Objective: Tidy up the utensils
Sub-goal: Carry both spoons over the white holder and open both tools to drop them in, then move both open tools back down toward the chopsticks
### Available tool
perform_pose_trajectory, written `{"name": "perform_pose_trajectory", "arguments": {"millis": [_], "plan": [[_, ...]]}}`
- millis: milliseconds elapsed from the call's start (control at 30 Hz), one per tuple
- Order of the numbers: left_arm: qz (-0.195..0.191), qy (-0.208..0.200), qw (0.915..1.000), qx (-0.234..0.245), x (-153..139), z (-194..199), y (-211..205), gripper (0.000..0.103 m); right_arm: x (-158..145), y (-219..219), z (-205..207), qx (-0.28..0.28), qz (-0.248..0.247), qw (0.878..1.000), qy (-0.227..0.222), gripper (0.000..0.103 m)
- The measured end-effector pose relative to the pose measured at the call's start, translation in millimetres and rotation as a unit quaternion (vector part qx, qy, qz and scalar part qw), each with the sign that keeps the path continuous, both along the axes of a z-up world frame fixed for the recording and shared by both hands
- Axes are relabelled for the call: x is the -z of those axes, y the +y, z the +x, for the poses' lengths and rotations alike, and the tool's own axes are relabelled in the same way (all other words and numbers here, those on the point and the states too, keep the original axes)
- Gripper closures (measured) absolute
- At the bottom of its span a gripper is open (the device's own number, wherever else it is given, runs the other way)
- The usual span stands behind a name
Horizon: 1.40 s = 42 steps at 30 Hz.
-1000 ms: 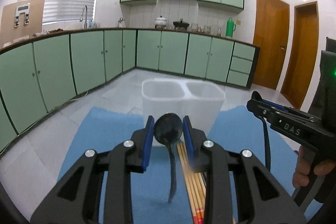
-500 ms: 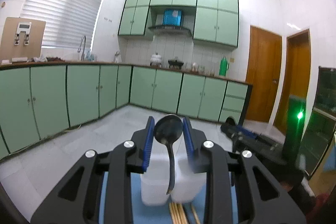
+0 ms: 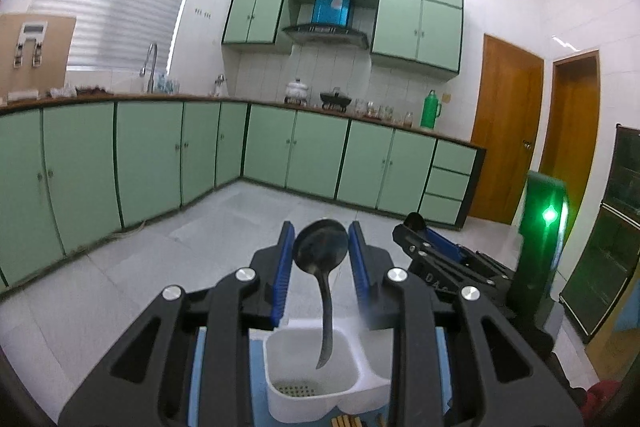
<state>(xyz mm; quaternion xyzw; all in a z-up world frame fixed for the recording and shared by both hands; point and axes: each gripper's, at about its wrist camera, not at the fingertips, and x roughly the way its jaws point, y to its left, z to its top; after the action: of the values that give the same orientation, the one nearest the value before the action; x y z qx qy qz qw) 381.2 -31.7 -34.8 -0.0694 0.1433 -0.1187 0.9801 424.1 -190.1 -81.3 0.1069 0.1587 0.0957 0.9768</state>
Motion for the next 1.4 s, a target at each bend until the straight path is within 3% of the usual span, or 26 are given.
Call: {"name": "perform_pose_trajectory", "arguments": {"millis": [167,233,333,467,600,833,1033,1167,1400], "plan": [[0.003,0.039,0.9992,-0.003,24.8,12.7,7.0,0.073,13.1,-5.7,-8.7,-0.012,0.003,1.0,0.02,0.068],[0.006,0.041,0.9991,-0.008,29.5,10.3,10.5,0.055,12.6,-11.9,-14.6,-0.014,0.006,1.0,0.025,0.061],[0.01,0.041,0.9991,-0.008,28.8,-1.6,14.5,0.051,8.4,-24.6,-31.5,-0.008,0.009,0.999,0.037,0.054],[0.027,0.054,0.9981,-0.011,26.6,-27.1,19.7,0.039,6.8,-41.2,-62.8,-0.007,0.025,0.997,0.071,0.036],[0.046,0.087,0.9951,0.0,42.4,-72.2,24.7,0.024,18.8,-50.9,-118.8,-0.002,0.02,0.994,0.104,0.019],[0.072,0.2,0.9771,0.005,106.1,-152.0,35.0,0.023,77.1,-47.6,-222.6,0.001,0.009,0.979,0.203,0.018],[0.102,0.255,0.9616,-0.009,150.8,-197.5,47.2,0.023,107.9,-19.8,-284.8,-0.027,-0.049,0.971,0.232,0.019],[0.104,0.274,0.956,-0.016,169.8,-213.7,52.2,0.022,118.3,-1.2,-293.5,-0.043,-0.064,0.966,0.246,0.02],[0.106,0.28,0.9539,-0.018,176.0,-215.1,50.5,0.019,135.5,10.5,-278.3,-0.027,-0.087,0.959,0.267,0.025]]}}
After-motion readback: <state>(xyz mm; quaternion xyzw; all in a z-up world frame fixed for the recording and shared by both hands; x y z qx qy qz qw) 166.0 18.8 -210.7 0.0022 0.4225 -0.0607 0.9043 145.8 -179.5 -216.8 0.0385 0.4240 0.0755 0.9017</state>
